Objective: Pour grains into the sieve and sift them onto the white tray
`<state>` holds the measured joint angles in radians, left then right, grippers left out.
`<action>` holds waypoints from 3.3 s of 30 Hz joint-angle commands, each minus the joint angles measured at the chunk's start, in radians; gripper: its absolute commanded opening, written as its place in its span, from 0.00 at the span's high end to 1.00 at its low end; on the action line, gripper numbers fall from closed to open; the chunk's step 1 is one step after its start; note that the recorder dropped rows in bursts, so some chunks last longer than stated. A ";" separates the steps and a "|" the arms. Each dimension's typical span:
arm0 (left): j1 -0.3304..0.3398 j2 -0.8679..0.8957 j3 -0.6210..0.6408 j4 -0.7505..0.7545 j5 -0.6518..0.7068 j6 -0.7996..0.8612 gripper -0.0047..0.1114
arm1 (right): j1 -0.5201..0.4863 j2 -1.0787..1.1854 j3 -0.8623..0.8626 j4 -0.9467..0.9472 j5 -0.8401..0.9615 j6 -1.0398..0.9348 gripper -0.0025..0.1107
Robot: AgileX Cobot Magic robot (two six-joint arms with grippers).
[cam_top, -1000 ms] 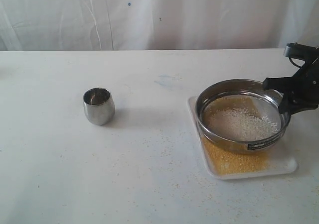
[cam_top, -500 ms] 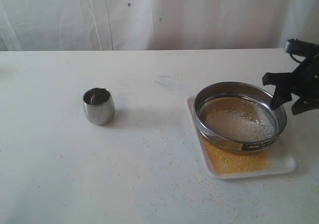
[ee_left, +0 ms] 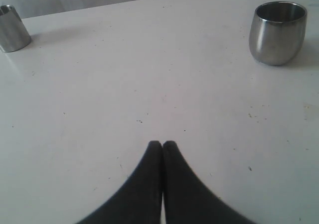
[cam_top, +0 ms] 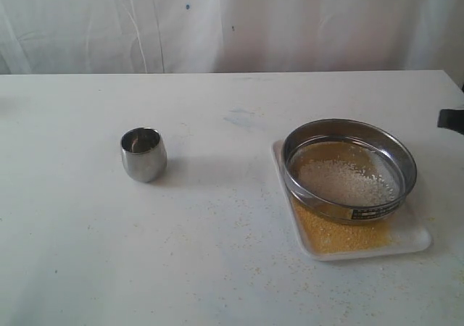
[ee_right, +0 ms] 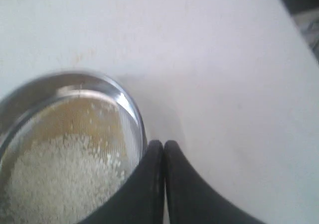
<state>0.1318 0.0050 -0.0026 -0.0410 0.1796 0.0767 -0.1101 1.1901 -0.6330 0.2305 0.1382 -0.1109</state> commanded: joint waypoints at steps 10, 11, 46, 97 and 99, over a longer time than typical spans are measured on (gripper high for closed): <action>-0.005 -0.005 0.003 -0.006 0.007 -0.002 0.96 | 0.000 -0.682 0.167 -0.032 -0.132 -0.119 0.98; -0.005 -0.005 0.003 -0.006 0.007 -0.002 0.96 | 0.000 -0.721 0.174 -0.030 -0.108 -0.153 0.98; -0.005 -0.005 0.003 -0.006 0.007 -0.002 0.96 | 0.029 -1.034 0.311 -0.062 0.042 -0.181 0.98; -0.005 -0.005 0.003 -0.006 0.056 0.003 0.96 | 0.045 -1.190 0.633 -0.338 0.199 0.290 0.98; -0.005 -0.005 0.003 -0.006 0.051 0.005 0.96 | 0.045 -1.190 0.633 -0.338 0.199 0.290 0.98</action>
<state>0.1318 0.0050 -0.0026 -0.0410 0.2186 0.0786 -0.0700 0.0041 -0.0023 -0.0983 0.3398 0.1750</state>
